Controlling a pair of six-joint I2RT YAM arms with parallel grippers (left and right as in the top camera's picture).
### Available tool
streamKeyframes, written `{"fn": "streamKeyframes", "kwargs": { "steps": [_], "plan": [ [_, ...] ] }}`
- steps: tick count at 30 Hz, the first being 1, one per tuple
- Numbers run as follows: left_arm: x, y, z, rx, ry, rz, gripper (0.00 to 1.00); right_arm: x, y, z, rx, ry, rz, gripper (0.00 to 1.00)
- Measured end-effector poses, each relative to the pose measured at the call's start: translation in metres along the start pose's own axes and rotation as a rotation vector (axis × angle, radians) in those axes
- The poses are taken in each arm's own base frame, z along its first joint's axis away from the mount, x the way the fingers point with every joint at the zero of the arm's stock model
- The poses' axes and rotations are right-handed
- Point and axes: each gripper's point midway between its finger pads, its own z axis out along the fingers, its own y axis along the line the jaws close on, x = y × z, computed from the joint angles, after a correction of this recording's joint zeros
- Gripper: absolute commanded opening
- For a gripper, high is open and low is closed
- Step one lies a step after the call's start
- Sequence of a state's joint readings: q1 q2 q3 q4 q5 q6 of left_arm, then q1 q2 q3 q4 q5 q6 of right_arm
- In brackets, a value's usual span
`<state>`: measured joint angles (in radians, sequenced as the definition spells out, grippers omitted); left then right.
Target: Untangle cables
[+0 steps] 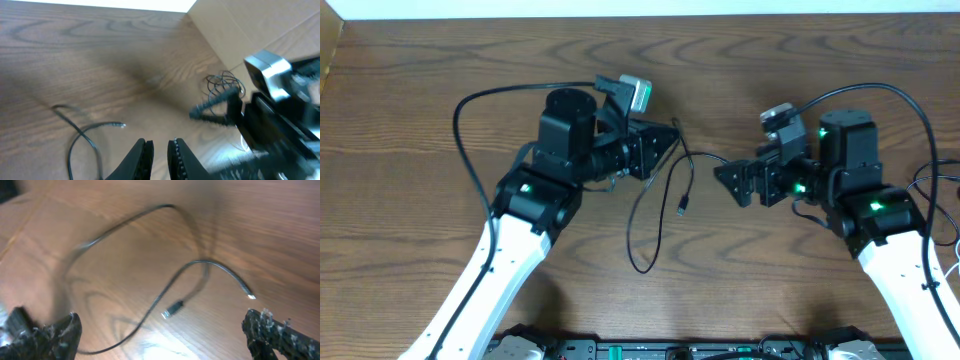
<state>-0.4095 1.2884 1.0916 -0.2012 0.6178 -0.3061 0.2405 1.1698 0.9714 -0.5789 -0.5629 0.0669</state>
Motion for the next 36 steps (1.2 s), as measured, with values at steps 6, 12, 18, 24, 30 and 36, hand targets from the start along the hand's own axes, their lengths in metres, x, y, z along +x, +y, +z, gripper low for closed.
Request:
{"fn": "streamKeyframes", "kwargs": {
  "steps": [6,12,18,24,30,36],
  "plan": [
    [-0.008,0.013,0.018,-0.008,-0.026,0.004,0.17,0.007,0.032,0.006,-0.120,0.030,-0.085,0.99],
    [-0.031,0.036,0.009,-0.047,-0.110,-0.022,0.17,0.011,0.033,0.012,-0.141,0.053,-0.084,0.99],
    [-0.057,0.090,-0.025,-0.159,-0.204,-0.119,0.16,0.036,0.035,0.039,-0.175,0.155,-0.091,0.99],
    [-0.064,0.129,-0.065,-0.227,-0.242,-0.211,0.17,0.067,0.045,0.086,-0.241,0.273,-0.153,0.99],
    [-0.052,0.140,-0.083,-0.261,-0.214,-0.283,0.17,0.102,0.063,0.132,-0.314,0.361,-0.235,0.99],
    [-0.049,0.131,-0.083,-0.213,-0.192,-0.276,0.17,0.137,0.069,0.153,-0.363,0.447,-0.335,0.99]
  ]
}}
